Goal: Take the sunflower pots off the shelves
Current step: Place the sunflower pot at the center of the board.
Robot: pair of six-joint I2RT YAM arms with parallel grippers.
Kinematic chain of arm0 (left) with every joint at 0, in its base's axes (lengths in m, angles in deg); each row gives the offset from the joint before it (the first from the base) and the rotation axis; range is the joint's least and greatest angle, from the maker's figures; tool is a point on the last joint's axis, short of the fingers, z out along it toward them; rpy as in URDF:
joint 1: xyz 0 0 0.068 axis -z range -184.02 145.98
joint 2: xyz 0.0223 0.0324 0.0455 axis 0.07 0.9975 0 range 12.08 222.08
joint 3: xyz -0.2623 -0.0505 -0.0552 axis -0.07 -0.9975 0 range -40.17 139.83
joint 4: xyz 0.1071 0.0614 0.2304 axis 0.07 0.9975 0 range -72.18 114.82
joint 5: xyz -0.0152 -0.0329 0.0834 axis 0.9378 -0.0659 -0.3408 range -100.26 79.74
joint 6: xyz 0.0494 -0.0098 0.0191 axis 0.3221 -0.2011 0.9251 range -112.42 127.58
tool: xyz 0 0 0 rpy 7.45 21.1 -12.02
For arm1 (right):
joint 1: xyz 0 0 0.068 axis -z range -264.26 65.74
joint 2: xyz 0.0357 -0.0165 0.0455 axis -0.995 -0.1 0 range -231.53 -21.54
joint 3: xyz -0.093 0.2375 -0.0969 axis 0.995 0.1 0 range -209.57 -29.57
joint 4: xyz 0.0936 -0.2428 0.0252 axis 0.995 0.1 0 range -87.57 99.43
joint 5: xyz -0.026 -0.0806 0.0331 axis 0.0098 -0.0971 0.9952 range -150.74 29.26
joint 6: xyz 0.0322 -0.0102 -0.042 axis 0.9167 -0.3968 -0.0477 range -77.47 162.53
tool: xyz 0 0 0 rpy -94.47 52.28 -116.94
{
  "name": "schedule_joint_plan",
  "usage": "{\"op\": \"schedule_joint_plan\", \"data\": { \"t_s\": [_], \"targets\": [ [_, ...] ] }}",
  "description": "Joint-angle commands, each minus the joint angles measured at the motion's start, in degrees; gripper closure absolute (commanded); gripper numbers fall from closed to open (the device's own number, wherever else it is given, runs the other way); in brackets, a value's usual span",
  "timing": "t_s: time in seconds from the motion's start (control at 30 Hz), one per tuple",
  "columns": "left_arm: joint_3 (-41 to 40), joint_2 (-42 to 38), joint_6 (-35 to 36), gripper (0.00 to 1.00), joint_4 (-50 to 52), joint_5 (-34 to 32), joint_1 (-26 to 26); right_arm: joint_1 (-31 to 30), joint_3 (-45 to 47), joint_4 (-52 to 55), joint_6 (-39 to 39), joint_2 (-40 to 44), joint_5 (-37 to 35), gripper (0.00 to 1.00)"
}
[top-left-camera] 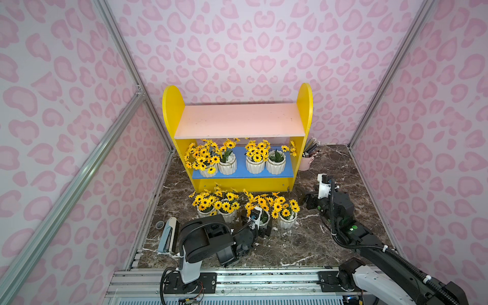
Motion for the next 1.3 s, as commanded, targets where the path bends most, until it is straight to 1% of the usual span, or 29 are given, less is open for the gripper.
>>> {"op": "schedule_joint_plan", "data": {
  "t_s": [0.0,0.1,0.17,0.2,0.27,0.3,0.4,0.47,0.5,0.53,0.57,0.63,0.67,0.7,0.73,0.83,0.93,1.03,1.1,1.17,1.2,1.27],
  "targets": [
    [1.2,-3.4,0.1,0.02,6.8,-0.2,0.0,-0.8,-1.4,1.4,-0.3,0.2,-1.2,0.01],
    [0.1,-5.2,-0.1,0.02,7.7,-0.6,0.1,-1.6,-2.0,3.0,0.0,0.2,-1.4,0.01],
    [-0.9,-8.7,-0.3,0.02,10.1,-1.3,0.3,-2.6,-2.9,4.9,0.3,0.3,-1.7,0.01],
    [-1.4,-11.6,-0.5,0.02,12.7,-2.7,0.8,-3.3,-3.7,6.6,0.5,0.3,-2.0,0.01],
    [-2.2,-19.2,-0.8,0.02,18.5,-4.8,1.6,-5.3,-5.1,9.8,0.9,0.8,-3.2,0.01],
    [-2.3,-24.0,-1.1,0.02,23.4,-5.3,1.9,-6.7,-6.1,11.9,1.0,1.3,-3.9,0.01],
    [-1.1,-39.4,-2.0,0.02,37.7,-4.5,2.7,-11.9,-8.9,18.1,1.4,2.6,-6.7,0.01],
    [1.3,-48.0,-2.9,0.02,47.7,-4.1,2.7,-16.2,-10.1,22.0,2.6,3.8,-9.5,0.09],
    [2.8,-52.0,-2.8,0.02,52.6,-3.9,2.8,-18.9,-10.3,23.6,3.9,4.5,-10.7,0.16],
    [4.2,-55.0,-3.0,0.02,56.3,-4.2,2.7,-21.4,-10.1,24.5,5.2,5.0,-11.4,0.21],
    [6.2,-57.8,-3.4,0.02,62.2,-5.1,2.6,-24.8,-9.7,25.0,7.0,5.4,-12.3,0.25],
    [10.1,-61.2,-3.6,0.02,70.0,-4.7,2.3,-31.9,-9.1,26.3,10.3,4.9,-15.7,0.35],
    [12.5,-61.9,-4.5,0.02,74.1,-4.8,1.6,-35.9,-8.9,27.4,12.7,4.3,-18.8,0.42],
    [14.9,-62.1,-5.3,0.02,77.7,-4.4,1.0,-39.8,-8.5,27.8,14.8,3.7,-21.3,0.46],
    [16.8,-61.9,-6.3,0.02,80.6,-3.9,0.2,-43.1,-7.6,27.4,16.2,2.9,-22.5,0.47],
    [21.7,-62.5,-9.7,0.03,87.6,-2.9,-2.4,-48.6,-6.0,26.1,19.6,-0.8,-24.4,0.48],
    [23.5,-65.6,-12.6,0.03,90.2,1.3,-6.7,-49.3,-4.9,21.8,19.3,-6.2,-24.1,0.47],
    [23.3,-69.1,-13.0,0.03,91.0,4.2,-10.0,-48.4,-5.0,16.1,17.4,-12.2,-24.8,0.44],
    [23.4,-70.4,-13.0,0.03,91.9,4.4,-10.5,-46.3,-6.3,15.1,17.9,-16.6,-23.8,0.40],
    [23.7,-71.3,-12.9,0.03,92.7,4.6,-10.6,-45.2,-9.0,15.2,15.4,-21.7,-21.8,0.38],
    [23.9,-71.4,-12.9,0.03,93.2,4.7,-10.6,-44.9,-10.5,15.3,14.1,-24.5,-22.0,0.36],
    [24.3,-71.8,-12.7,0.03,93.6,4.9,-10.6,-43.4,-13.0,16.1,13.5,-29.5,-22.3,0.35]
  ]
}}
